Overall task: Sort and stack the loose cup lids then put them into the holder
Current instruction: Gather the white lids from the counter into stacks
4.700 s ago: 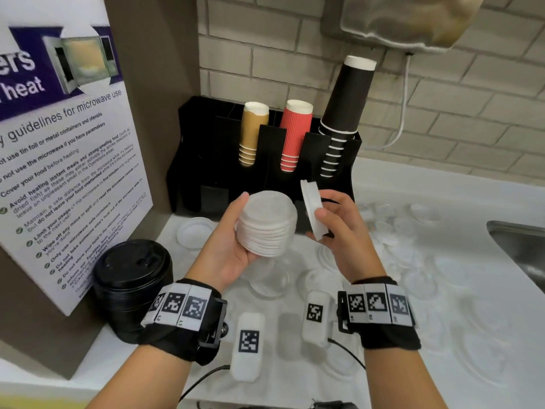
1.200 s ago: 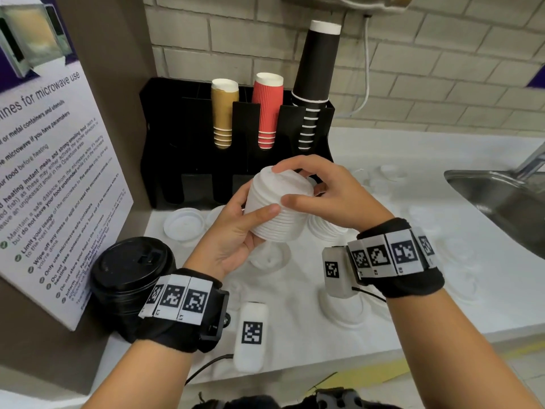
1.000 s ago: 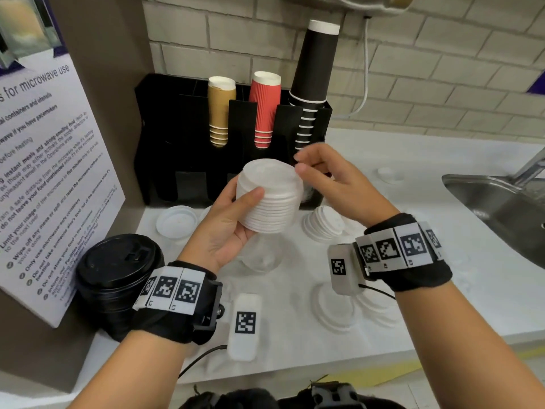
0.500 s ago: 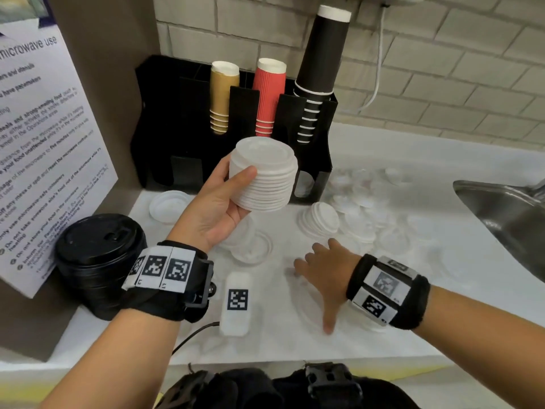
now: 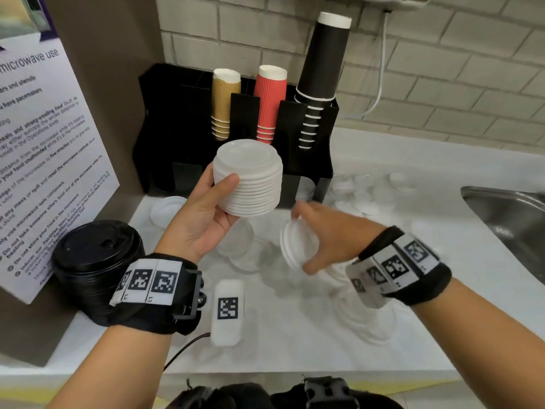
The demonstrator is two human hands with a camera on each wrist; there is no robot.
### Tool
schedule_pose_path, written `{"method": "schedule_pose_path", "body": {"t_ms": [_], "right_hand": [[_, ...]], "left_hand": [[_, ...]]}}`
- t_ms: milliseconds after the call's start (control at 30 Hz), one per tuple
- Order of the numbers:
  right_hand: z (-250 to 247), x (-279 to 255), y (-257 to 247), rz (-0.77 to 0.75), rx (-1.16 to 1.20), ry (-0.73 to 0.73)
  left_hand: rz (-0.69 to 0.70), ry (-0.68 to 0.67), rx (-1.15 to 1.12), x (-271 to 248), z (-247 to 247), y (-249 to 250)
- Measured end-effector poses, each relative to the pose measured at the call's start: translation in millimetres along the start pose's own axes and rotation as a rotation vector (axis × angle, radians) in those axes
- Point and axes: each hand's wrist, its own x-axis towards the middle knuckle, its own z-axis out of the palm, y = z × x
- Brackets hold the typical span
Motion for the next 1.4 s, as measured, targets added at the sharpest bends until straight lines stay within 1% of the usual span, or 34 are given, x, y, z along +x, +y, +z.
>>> {"method": "schedule_pose_path", "body": {"t_ms": [100, 167, 200, 267, 300, 367, 500, 700, 867, 967, 1167, 1400], "right_hand": [[-20.6, 4.7, 13.2, -0.025, 0.267, 0.29], [-26.2, 4.1, 15.3, -0.066, 0.497, 0.463], [-26.4, 2.7, 13.4, -0.094, 0.634, 0.526], [-22.0, -0.2, 5.3, -0.15, 0.873, 0.608], [-18.3, -1.2, 0.3, -0.174, 0.944, 0.639], [-10.2, -2.5, -10.2, -0.212, 1.01, 0.695], [-0.4, -2.4, -22.0, -0.196, 0.969, 0.773], [5.8, -1.8, -27.8, -0.124, 0.848, 0.797], [7.2, -3.0, -31.9, -0.13, 0.78, 0.836], [6.1, -5.2, -32.0, -0.127, 0.734, 0.823], [5.4, -9.2, -28.6, -0.129, 0.72, 0.765], [2.0, -15.2, -28.0, -0.146, 0.656, 0.774]], "left_hand": [[0.001, -0.004, 0.012, -0.1, 0.0, 2.3], [-0.009, 0.005, 0.037, -0.4, 1.5, 1.2], [-0.015, 0.012, 0.048, -0.9, 2.4, 0.1], [-0.029, 0.027, 0.067, -1.6, 2.6, -3.5], [-0.035, 0.03, 0.073, -2.0, 2.5, -5.2], [-0.048, 0.025, 0.094, -3.3, 3.4, -8.4], [-0.08, -0.008, 0.153, -4.4, 4.5, -14.2], [-0.109, -0.061, 0.177, -2.9, 3.3, -19.8], [-0.14, -0.094, 0.204, -1.7, 6.2, -24.9], [-0.152, -0.099, 0.215, -1.5, 6.3, -27.4], [-0.156, -0.121, 0.207, -2.2, 8.1, -30.9], [-0.154, -0.153, 0.159, -5.6, 15.1, -31.9]]}}
